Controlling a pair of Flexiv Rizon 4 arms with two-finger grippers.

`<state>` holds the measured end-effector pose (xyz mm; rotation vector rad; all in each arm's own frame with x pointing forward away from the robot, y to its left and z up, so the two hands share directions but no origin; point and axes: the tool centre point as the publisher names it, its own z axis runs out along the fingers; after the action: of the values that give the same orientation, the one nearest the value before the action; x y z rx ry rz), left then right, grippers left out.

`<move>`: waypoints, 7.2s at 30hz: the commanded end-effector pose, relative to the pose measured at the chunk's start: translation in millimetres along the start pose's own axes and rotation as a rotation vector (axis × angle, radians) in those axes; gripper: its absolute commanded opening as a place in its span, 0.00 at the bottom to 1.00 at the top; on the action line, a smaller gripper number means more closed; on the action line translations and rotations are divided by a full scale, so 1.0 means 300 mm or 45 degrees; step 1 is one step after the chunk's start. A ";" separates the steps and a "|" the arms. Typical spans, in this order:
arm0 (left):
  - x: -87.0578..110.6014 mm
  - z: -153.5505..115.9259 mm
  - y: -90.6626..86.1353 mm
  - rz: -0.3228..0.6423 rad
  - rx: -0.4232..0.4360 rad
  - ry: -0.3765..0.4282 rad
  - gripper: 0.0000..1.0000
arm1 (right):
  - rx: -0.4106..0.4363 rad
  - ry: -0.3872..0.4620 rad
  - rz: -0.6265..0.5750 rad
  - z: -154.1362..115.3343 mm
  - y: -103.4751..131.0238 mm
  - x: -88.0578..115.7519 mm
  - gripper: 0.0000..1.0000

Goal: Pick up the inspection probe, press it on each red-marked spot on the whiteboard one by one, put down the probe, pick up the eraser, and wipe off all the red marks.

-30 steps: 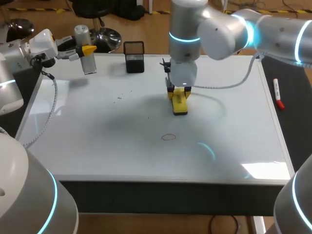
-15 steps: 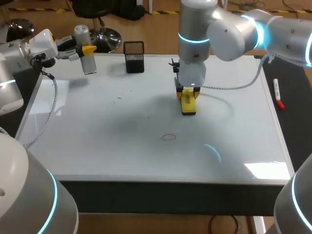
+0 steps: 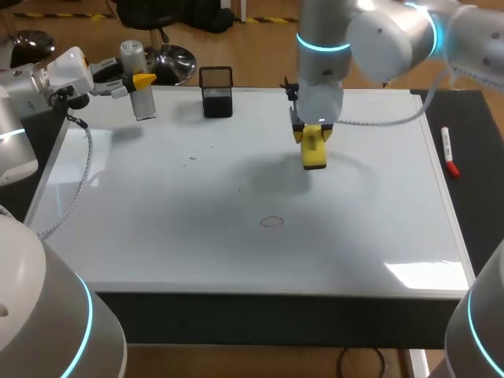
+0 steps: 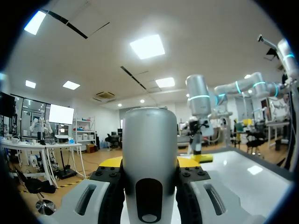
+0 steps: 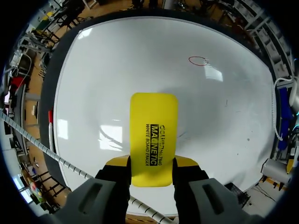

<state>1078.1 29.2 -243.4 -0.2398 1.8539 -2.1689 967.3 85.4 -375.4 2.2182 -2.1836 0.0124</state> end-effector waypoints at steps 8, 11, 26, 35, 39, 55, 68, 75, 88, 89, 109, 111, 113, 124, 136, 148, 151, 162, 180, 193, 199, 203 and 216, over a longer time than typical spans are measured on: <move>0.006 0.002 -0.005 0.003 -0.002 -0.007 0.00 | -0.004 -0.020 0.158 0.001 -0.075 0.184 0.00; 0.006 0.002 -0.005 0.003 -0.002 -0.007 0.00 | -0.012 -0.018 0.214 0.002 -0.120 0.255 0.00; 0.006 0.002 -0.005 0.003 -0.002 -0.007 0.00 | -0.085 -0.011 0.414 0.024 -0.310 0.503 0.00; 0.006 0.002 -0.005 0.003 -0.002 -0.007 0.00 | -0.126 -0.018 0.461 0.034 -0.376 0.586 0.00; 0.006 0.002 -0.005 0.003 -0.002 -0.007 0.00 | -0.126 -0.036 0.478 0.035 -0.388 0.597 0.00; 0.006 0.002 -0.005 0.003 -0.002 -0.007 0.00 | -0.107 -0.028 0.508 0.016 -0.390 0.606 0.00; 0.006 0.002 -0.005 0.003 -0.002 -0.007 0.00 | -0.107 -0.028 0.508 0.016 -0.390 0.606 0.00; 0.108 0.046 0.005 0.024 0.019 0.071 0.00 | -0.107 -0.028 0.508 0.016 -0.390 0.606 0.00; 0.454 0.234 -0.038 0.011 0.020 0.311 0.00 | -0.107 -0.028 0.508 0.016 -0.390 0.606 0.00; 0.481 0.248 -0.042 0.011 0.011 0.329 0.00 | -0.107 -0.028 0.508 0.016 -0.390 0.606 0.00; 0.990 0.424 -0.028 -0.099 0.115 0.706 0.00 | -0.107 -0.028 0.508 0.016 -0.390 0.606 0.00; 1.015 0.430 -0.024 -0.135 0.141 0.717 0.00 | -0.107 -0.028 0.508 0.016 -0.390 0.606 0.00; 1.049 0.443 -0.016 -0.142 0.129 0.747 0.00 | -0.107 -0.028 0.508 0.016 -0.390 0.606 0.00; 1.201 0.504 0.031 -0.223 0.137 0.865 0.00 | -0.107 -0.028 0.508 0.016 -0.390 0.606 0.00; 1.242 0.549 0.096 -0.235 0.144 0.932 0.00 | -0.107 -0.028 0.508 0.016 -0.390 0.606 0.00; 1.234 0.555 0.156 -0.270 0.167 0.956 0.00 | -0.107 -0.028 0.508 0.016 -0.390 0.606 0.00; 1.231 0.558 0.165 -0.281 0.168 0.958 0.00 | -0.107 -0.028 0.508 0.016 -0.390 0.606 0.00; 1.224 0.550 0.192 -0.283 0.149 0.947 0.00 | -0.107 -0.028 0.508 0.016 -0.390 0.606 0.00; 1.229 0.537 0.195 -0.280 0.128 0.937 0.00 | -0.107 -0.028 0.508 0.016 -0.390 0.606 0.00; 1.209 0.533 0.074 -0.183 0.145 0.931 0.00 | -0.107 -0.028 0.508 0.016 -0.390 0.606 0.00; 1.183 0.520 0.062 -0.168 0.149 0.899 0.00 | -0.107 -0.028 0.508 0.016 -0.390 0.606 0.00; 1.117 0.495 0.054 -0.151 0.150 0.834 0.00 | -0.107 -0.028 0.508 0.016 -0.390 0.606 0.00; 0.748 0.335 0.048 -0.074 0.093 0.494 0.00 | -0.107 -0.028 0.508 0.016 -0.390 0.606 0.00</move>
<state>897.6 -158.0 -259.3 0.2036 1.9736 -2.4917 1086.1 -94.1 -378.2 1.7142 -2.5501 -0.0974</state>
